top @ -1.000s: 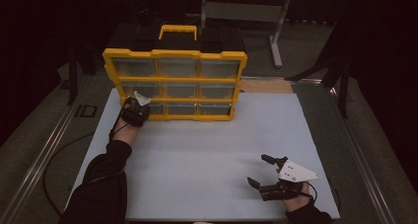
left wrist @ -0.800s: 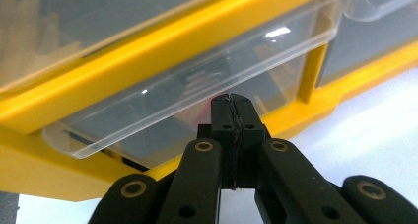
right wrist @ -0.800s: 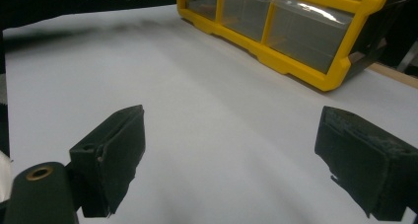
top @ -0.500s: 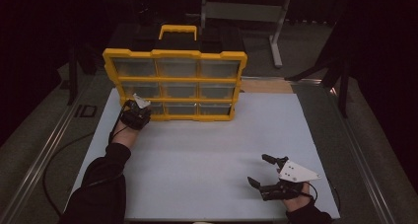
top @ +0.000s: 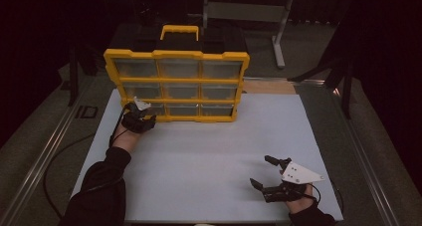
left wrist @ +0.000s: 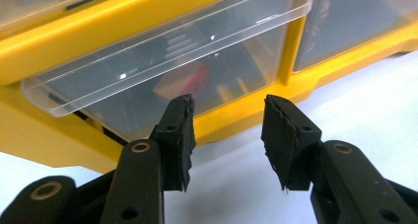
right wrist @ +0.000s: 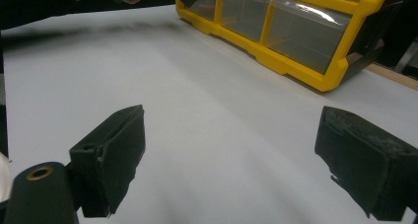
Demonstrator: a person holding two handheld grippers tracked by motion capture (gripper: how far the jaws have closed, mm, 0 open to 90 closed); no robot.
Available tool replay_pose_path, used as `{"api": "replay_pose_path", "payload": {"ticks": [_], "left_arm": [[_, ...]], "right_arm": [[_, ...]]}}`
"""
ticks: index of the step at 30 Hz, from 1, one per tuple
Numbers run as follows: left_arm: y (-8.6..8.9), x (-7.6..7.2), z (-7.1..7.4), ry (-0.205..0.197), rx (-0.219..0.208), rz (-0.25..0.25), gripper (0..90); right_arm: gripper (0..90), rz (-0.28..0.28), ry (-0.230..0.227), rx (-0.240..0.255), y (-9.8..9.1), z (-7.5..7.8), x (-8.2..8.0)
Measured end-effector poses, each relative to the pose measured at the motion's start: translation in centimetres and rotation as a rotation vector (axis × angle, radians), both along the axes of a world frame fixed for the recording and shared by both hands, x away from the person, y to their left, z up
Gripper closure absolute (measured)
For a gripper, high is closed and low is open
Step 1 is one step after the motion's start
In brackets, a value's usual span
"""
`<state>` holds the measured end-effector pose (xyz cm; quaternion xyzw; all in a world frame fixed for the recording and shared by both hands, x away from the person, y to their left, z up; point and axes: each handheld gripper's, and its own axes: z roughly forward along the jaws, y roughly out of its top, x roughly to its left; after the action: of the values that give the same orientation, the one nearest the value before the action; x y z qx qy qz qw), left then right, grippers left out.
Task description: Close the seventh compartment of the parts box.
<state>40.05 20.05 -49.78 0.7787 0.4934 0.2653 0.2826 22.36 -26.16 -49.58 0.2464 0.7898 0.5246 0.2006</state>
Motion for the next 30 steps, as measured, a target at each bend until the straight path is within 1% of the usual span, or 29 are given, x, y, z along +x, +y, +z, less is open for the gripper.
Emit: {"api": "replay_pose_path", "payload": {"ticks": [2,4,9,10,12,14,19,24,26,28,30], "left_arm": [[0.01,-0.01,0.12,-0.003,-0.006,0.01,50.4],[-0.03,0.04,0.16,0.008,-0.005,0.011,45.3],[-0.24,-0.03,0.21,0.013,-0.005,0.022,31.4],[-0.29,-0.06,0.24,0.014,-0.002,0.015,31.4],[-0.37,-0.09,0.25,0.014,0.003,0.014,28.1],[-0.4,-0.13,0.28,0.016,-0.004,0.014,26.9],[-0.5,-0.12,0.28,0.041,-0.004,-0.001,16.1],[-0.4,-0.07,0.5,0.059,-0.046,-0.011,5.3],[-0.43,-0.11,0.59,0.054,-0.047,-0.015,4.1],[-0.49,-0.13,0.61,0.054,-0.044,-0.025,0.8],[-0.49,-0.18,0.65,0.046,-0.049,-0.016,0.0]], "right_arm": [[11.8,0.0,0.0,0.0,0.01,0.0,0.01],[11.8,-0.002,0.0,-0.001,0.04,0.02,-0.03],[11.8,-0.003,0.001,-0.001,0.04,0.01,-0.04],[11.8,-0.002,0.0,0.0,0.03,0.01,-0.03],[11.8,-0.001,-0.001,-0.002,0.03,-0.01,0.01],[11.8,-0.001,-0.002,-0.005,0.06,-0.01,0.01],[11.8,-0.002,0.001,-0.001,0.03,0.01,-0.01],[11.8,-0.002,0.0,-0.002,0.04,0.02,-0.03],[11.8,-0.003,0.001,-0.001,0.04,0.02,-0.04],[11.8,-0.003,0.001,-0.001,0.03,0.0,-0.01],[11.8,-0.001,-0.001,-0.003,0.04,0.0,0.01]]}}
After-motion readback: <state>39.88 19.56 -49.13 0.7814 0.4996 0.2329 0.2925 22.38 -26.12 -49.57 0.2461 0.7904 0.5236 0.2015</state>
